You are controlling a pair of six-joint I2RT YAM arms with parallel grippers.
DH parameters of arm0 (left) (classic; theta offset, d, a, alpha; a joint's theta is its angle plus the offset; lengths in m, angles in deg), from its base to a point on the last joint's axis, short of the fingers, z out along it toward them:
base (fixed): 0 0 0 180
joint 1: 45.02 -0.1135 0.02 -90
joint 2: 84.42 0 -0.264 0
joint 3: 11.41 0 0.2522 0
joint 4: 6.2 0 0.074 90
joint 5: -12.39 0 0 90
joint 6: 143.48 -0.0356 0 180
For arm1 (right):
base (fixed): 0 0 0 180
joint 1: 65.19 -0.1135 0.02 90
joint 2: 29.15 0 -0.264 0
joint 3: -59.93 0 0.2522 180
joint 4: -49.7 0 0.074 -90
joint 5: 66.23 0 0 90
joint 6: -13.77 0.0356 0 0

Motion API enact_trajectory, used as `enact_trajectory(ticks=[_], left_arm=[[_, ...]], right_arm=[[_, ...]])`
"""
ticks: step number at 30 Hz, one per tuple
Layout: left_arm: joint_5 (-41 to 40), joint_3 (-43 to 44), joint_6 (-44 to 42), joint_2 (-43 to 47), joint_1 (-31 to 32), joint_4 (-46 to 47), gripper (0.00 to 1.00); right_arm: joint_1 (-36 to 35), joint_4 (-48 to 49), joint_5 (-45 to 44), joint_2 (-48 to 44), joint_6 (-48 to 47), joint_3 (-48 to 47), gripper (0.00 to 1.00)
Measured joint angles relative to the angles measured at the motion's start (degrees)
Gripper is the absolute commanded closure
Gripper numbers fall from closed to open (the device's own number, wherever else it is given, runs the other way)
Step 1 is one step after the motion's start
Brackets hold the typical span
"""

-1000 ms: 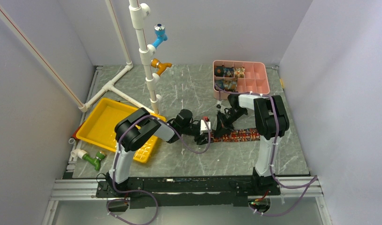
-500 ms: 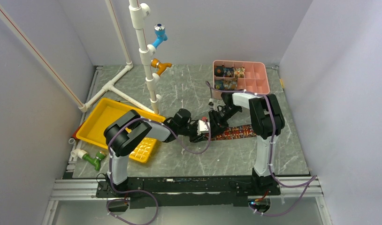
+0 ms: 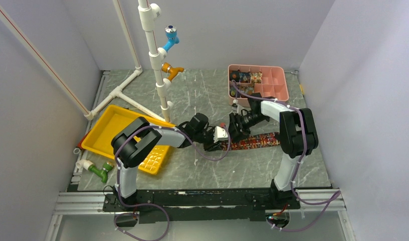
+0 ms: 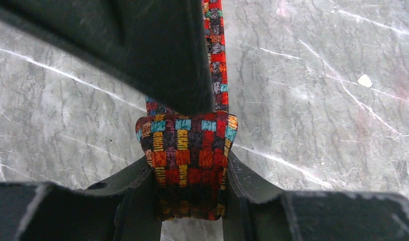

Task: Roll the ties
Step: Roll the tie at the center of the board.

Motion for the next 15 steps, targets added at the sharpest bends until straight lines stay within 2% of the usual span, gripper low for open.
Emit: enact_trajectory(ticks=[4,10,12,15], left_arm=[[-0.20,0.46,-0.20,-0.02,0.11,-0.92,0.96],[-0.35,0.63,-0.28,-0.04,0.20,-1.29,0.92],[-0.35,0.63,-0.17,-0.04,0.20,-1.27,0.85],[-0.31,0.74,-0.07,-0.11,0.20,-1.38,0.64]], right_arm=[[-1.11,3.06,2.29,1.86,3.08,0.11,0.52],[-2.27,4.28,3.52,5.84,5.66,-0.17,0.97],[-2.25,3.65,3.58,5.86,5.77,-0.72,1.00],[-2.25,2.73,3.10,6.19,5.77,-1.29,1.00]])
